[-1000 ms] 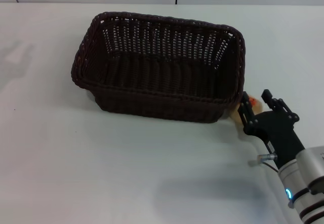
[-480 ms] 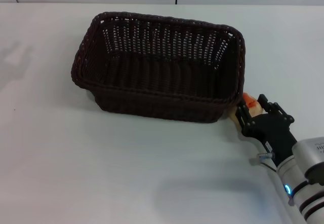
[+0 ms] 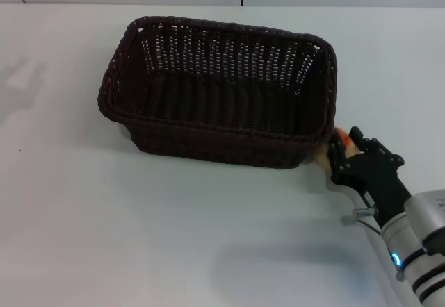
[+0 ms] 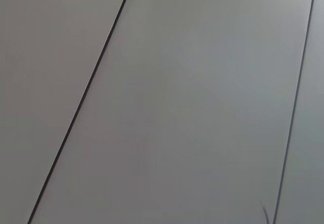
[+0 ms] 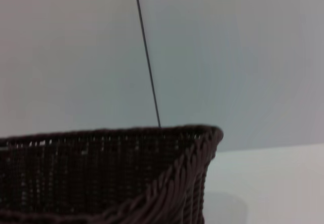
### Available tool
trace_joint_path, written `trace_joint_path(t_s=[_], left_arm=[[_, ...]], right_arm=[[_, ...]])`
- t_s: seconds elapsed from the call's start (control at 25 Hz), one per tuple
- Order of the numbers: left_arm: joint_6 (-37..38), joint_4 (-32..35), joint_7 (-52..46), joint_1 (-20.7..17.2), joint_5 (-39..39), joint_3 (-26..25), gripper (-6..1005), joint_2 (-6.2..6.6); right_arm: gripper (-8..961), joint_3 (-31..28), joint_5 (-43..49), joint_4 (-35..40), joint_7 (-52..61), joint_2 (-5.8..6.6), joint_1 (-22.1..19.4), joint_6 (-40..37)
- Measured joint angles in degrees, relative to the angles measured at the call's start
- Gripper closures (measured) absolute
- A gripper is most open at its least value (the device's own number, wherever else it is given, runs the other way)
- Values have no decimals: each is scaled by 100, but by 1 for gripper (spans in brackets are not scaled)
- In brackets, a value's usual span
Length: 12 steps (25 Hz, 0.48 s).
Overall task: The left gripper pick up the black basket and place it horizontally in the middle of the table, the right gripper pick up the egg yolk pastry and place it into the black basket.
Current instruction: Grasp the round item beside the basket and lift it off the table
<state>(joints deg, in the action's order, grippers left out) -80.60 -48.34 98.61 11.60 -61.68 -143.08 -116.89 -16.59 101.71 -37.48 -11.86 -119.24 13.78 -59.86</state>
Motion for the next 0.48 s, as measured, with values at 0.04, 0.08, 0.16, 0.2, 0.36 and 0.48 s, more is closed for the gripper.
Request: trace_joint_path(t_s=[0.04,0.08,0.16,0.2,0.36,0.48], left_arm=[[-5,0,-5,0,1,-2,634,0],[-10,0,-13,0,5,-7,634,0],[-22,0,-16,0,7,-29,636,-1],[-22,0,-16,0,7,-29,636,-1],[-97,0,-25,0,8,-122,638,-12],[-106,0,-32,0,8,-132,640,-13]], right_arm=[[611,23,0,1,-3,0,-13,-78],[647,59,2,7,-7,-2,-31,-195],[689,66,2,8,-8,-2,-36,-227],[711,66,0,8,-8,-3,-39,-239],[795,65,-19,11,-10,-3,-29,-227],[859,136,-1,2,-12,-3,-43,-277]])
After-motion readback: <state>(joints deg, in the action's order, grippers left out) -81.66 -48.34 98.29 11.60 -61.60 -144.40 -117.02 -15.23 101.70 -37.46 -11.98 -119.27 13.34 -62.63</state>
